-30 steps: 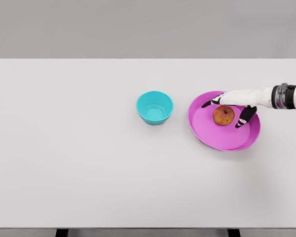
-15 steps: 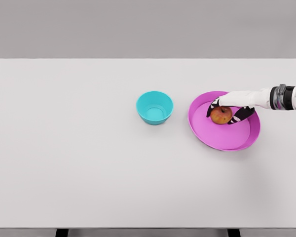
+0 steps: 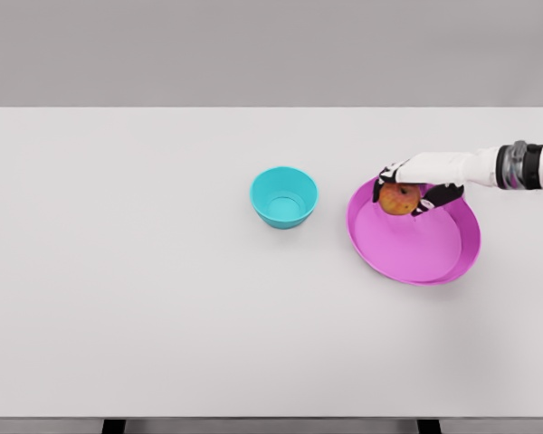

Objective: Put the apple from the pink plate into the blue bowl with your right arm

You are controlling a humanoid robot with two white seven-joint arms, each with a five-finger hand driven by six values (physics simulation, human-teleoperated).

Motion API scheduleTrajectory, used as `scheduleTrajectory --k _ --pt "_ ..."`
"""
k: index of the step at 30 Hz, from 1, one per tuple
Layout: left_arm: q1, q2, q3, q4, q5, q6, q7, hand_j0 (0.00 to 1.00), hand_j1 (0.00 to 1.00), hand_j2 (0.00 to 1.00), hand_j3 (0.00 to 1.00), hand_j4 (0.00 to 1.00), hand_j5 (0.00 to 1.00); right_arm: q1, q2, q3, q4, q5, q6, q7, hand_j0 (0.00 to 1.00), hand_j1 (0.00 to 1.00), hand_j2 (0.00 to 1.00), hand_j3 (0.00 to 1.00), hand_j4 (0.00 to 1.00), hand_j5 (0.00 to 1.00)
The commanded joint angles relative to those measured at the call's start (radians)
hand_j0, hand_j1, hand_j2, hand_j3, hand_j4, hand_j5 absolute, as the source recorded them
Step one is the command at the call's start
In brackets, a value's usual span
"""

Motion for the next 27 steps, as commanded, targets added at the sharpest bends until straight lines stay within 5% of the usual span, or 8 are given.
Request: scheduleTrajectory --k 1,6,17,27 --pt "0.0 0.0 -0.001 0.0 0.001 0.0 0.0 1.0 1.0 1.0 1.0 1.0 1.0 0.0 -0.004 -0.04 -0.029 -0.01 0.004 0.003 0.37 0.37 0.37 0.37 0.37 0.37" --pt "0.0 0.0 0.001 0.0 0.001 0.0 0.0 1.0 1.0 1.0 1.0 1.0 1.0 -0.023 0.022 -0.051 -0.095 -0.01 0.082 0.003 0.38 0.38 0.38 0.38 0.38 0.38" --pt "0.0 0.0 0.001 0.0 0.001 0.0 0.0 1.0 1.0 1.0 1.0 1.0 1.0 -0.086 0.271 -0.04 -0.011 0.066 0.164 0.003 0.38 0.38 0.38 0.38 0.38 0.38" --pt "0.0 0.0 0.001 0.0 0.001 0.0 0.0 1.0 1.0 1.0 1.0 1.0 1.0 -0.086 0.3 -0.034 -0.02 0.073 0.168 0.003 0.39 0.39 0.39 0.39 0.39 0.39"
